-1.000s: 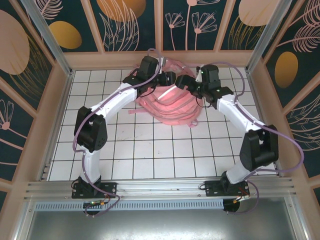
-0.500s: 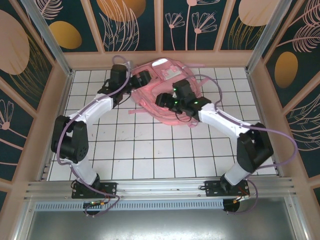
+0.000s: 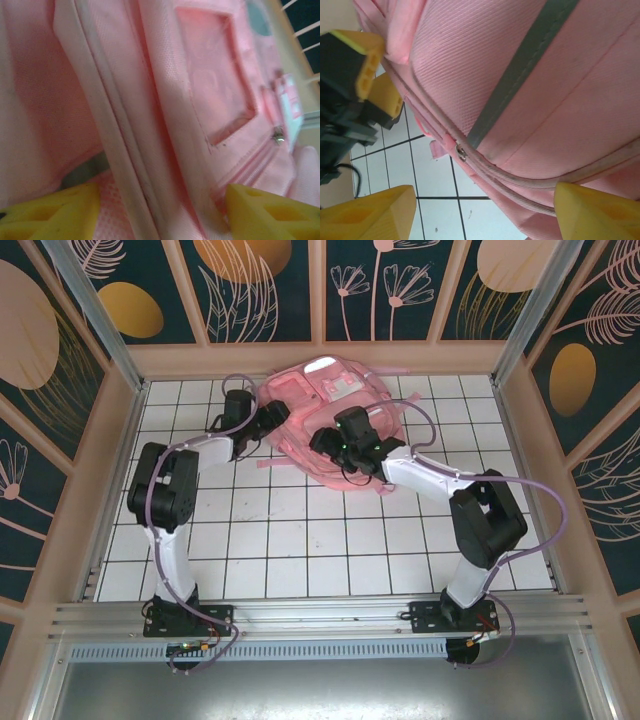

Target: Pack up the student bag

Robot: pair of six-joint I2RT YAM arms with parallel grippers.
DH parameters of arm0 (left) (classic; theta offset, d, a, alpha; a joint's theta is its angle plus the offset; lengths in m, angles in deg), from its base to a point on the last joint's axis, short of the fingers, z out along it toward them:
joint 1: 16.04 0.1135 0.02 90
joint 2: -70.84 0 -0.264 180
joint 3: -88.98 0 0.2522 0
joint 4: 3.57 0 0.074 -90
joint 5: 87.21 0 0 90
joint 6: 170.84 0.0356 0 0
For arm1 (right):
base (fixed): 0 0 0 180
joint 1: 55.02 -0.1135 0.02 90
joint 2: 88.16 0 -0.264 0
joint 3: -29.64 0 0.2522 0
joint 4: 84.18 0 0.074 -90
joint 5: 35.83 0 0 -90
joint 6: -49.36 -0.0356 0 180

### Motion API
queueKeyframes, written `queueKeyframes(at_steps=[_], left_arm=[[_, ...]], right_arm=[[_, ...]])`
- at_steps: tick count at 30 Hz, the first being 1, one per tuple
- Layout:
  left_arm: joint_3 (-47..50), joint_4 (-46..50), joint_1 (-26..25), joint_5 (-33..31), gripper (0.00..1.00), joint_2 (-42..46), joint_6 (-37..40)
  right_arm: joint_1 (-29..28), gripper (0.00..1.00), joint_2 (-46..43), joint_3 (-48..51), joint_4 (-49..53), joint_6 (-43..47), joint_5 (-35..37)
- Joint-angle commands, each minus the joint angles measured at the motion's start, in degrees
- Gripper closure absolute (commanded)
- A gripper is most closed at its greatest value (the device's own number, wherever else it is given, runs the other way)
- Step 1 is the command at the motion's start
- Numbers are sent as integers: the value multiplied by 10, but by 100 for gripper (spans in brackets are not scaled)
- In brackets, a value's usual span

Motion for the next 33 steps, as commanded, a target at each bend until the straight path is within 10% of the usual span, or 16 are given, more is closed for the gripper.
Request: queueKeyframes(at_steps=[1,5,21,33], left_arm=[[-19,-32,-1,9,60,-41,-21],[20,-62,-1,13,100,-38,-28],[321,-247,-101,-11,100,144,-170],[342,-337,-135,-66,100,130,-228]], right_arm=[[12,26,4,27,-20,-19,30],[43,26,8,44,-38,-9,30],[116,21,91,-95,33,167,59],[37,14,-37,-61,250,82,110]])
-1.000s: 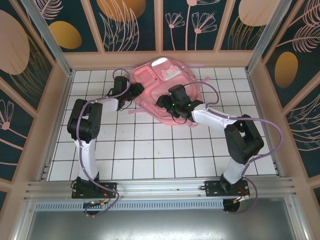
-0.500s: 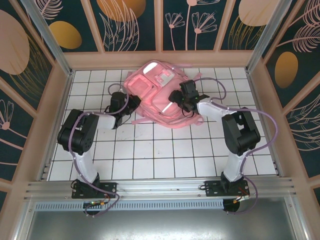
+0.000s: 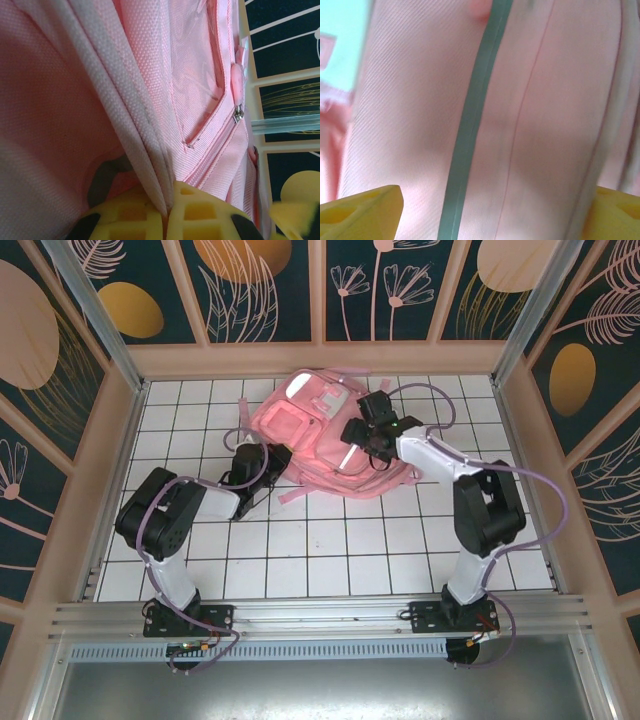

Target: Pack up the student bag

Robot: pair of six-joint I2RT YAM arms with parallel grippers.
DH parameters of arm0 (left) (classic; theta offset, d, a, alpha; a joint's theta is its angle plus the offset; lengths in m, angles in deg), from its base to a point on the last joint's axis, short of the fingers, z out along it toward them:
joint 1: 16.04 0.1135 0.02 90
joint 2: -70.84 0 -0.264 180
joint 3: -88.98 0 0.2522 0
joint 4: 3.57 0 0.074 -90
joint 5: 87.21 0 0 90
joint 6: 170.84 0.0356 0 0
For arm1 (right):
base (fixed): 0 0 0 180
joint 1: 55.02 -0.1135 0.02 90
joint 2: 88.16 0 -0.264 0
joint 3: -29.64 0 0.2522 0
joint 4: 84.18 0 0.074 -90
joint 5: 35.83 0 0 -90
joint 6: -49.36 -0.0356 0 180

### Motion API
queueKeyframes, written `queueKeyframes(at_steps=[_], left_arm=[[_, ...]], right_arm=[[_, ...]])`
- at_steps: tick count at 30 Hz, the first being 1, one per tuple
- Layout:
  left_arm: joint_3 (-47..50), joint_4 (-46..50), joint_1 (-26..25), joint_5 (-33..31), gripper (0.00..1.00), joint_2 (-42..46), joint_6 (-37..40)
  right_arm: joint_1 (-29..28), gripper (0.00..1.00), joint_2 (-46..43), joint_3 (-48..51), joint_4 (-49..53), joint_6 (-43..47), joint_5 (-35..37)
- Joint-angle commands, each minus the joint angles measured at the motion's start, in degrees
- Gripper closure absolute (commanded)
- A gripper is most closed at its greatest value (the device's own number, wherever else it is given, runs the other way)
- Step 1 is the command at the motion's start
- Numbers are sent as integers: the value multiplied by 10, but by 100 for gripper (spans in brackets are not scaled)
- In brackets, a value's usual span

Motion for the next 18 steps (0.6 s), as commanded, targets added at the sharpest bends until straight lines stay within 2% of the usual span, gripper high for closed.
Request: queueKeyframes(at_steps=[1,5,11,14,18], left_arm=[[2,-29,-19,43,100,-16,-17],[10,-45,-20,41,100,-26,-30],[18,-51,-20,29,100,-23,-40],[18,-57,-20,28,100,-23,-45],[14,-58,-20,30,100,-19,-46]], right_arm=[[-48,14,-58,18,76,-48,19],[-81,15,-75,41,53,-93,-31],[-122,24,-41,49,6,-125,-72],[-125,27,-12,55,-8,-128,-81],[-126,29,11,70,-44,-141,-57]])
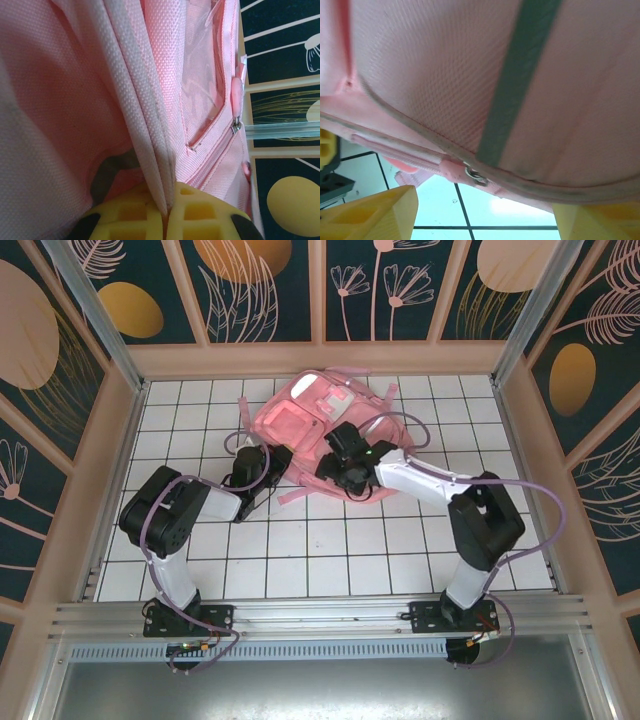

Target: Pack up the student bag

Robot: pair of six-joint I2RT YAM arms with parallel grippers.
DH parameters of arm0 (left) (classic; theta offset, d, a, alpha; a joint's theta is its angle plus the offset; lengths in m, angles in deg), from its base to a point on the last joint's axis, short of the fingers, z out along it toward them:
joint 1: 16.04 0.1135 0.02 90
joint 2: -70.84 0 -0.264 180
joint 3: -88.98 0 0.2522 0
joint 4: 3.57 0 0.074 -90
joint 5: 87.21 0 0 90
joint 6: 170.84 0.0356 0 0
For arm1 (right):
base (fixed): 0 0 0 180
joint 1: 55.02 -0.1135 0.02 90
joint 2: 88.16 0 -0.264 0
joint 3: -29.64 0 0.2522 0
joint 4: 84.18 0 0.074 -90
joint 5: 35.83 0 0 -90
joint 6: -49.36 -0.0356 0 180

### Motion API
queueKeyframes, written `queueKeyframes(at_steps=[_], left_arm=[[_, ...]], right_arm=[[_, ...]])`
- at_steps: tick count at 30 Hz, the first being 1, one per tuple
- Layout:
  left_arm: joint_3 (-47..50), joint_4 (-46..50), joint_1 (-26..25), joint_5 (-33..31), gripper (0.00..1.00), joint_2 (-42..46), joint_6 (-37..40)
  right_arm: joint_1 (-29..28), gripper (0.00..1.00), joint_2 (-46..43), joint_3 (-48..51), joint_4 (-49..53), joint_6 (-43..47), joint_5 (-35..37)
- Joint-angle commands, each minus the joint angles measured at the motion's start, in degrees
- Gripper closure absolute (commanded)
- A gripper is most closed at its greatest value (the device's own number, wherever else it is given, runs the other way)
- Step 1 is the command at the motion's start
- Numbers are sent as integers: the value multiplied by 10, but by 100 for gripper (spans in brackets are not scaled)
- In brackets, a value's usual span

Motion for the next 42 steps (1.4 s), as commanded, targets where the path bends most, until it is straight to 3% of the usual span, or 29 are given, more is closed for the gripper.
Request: queueKeyframes(at_steps=[1,5,9,17,21,26,33,39,42], left_arm=[[4,-14,-15,35,100,-3,-11],[8,-10,-15,32,100,7,-11],[14,0,-15,19,100,18,-8],[5,-1,-15,23,100,6,-14],[5,1,-13,14,100,7,-11],[-7,31,16,-3,100,9,20],[-74,48,81,-11,100,-52,76],[-160,93,98,-5,100,-79,136],[-226,146,110,32,100,-96,166]], right_arm=[[-8,29,23,7,-57,-24,10],[-19,31,68,-35,-26,-16,72],[-17,49,69,-17,-14,-29,112],[-2,77,34,3,-19,-23,120],[9,100,17,21,-31,-9,99],[29,100,-2,29,-24,86,33],[78,100,-5,15,116,244,-62],[141,100,-8,1,169,300,-30],[152,100,-3,-23,126,305,-112]])
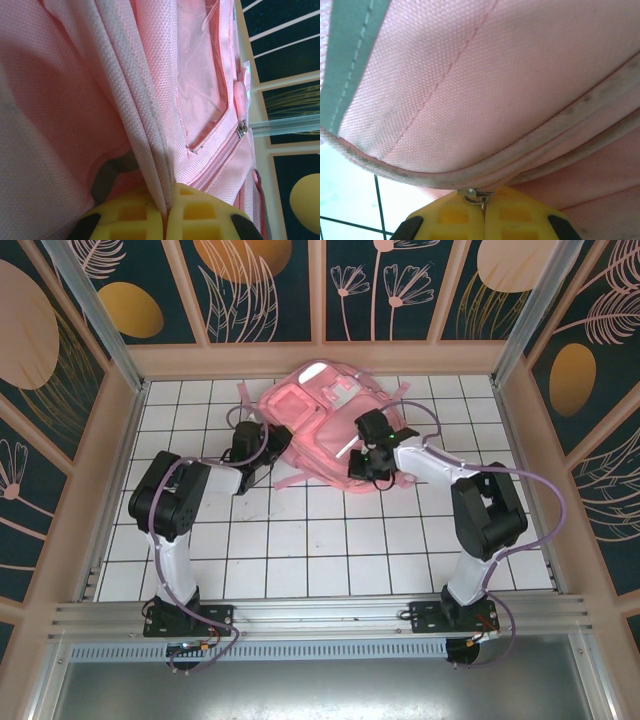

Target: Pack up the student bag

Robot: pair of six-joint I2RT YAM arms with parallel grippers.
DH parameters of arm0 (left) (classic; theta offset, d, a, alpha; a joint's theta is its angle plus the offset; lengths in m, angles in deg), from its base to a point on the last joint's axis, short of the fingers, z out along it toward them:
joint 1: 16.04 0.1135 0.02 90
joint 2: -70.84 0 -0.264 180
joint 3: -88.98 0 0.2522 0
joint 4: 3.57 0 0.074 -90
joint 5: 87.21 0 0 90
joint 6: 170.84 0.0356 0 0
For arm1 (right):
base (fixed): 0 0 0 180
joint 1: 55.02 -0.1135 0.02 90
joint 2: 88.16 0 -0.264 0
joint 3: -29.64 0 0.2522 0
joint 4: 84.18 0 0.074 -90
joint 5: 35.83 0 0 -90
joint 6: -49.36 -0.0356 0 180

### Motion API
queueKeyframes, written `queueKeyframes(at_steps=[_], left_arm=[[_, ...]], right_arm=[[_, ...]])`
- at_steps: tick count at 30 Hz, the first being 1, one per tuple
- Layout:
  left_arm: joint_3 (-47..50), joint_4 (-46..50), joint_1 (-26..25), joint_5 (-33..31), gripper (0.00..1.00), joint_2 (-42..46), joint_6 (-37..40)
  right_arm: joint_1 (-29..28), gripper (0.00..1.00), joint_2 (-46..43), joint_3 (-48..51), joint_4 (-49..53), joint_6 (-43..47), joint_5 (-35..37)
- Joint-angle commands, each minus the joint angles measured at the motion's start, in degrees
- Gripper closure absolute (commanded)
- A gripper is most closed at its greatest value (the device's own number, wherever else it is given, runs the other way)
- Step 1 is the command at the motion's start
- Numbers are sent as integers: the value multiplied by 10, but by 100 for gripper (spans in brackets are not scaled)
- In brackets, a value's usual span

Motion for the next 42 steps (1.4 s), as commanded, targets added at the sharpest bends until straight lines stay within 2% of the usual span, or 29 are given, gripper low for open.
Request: queueKeyframes(at_steps=[1,4,7,8,9,13,18,24,28,32,34,36,39,42], left_arm=[[-74,49,48,-26,95,-20,63],[-100,88,50,18,52,-18,68],[-88,114,50,56,31,11,65],[-75,120,50,67,25,27,63],[-61,124,50,73,24,44,61],[19,98,44,92,23,122,13],[80,67,17,77,25,189,-56],[77,58,8,53,29,173,-73],[59,68,8,42,43,121,-57],[35,57,9,50,70,75,-53],[24,59,9,51,81,62,-47],[18,61,8,46,100,58,-39],[19,74,9,35,100,66,-24],[26,87,10,25,100,81,-7]], right_arm=[[20,100,-11,-24,54,27,-61],[16,100,20,-63,-21,6,-173],[14,100,57,-106,-100,-32,-256],[12,100,72,-128,-122,-43,-279],[10,100,86,-150,-133,-48,-296],[-8,100,137,-247,-137,-47,-323],[-39,100,189,-325,-116,-30,-356],[-68,100,198,-312,-131,-26,-363],[-83,100,180,-282,-136,-11,-372],[-90,100,148,-224,-111,8,-351],[-90,100,131,-191,-88,22,-332],[-89,100,117,-164,-54,42,-304],[-84,100,112,-154,30,89,-221],[-75,100,105,-156,107,126,-95]])
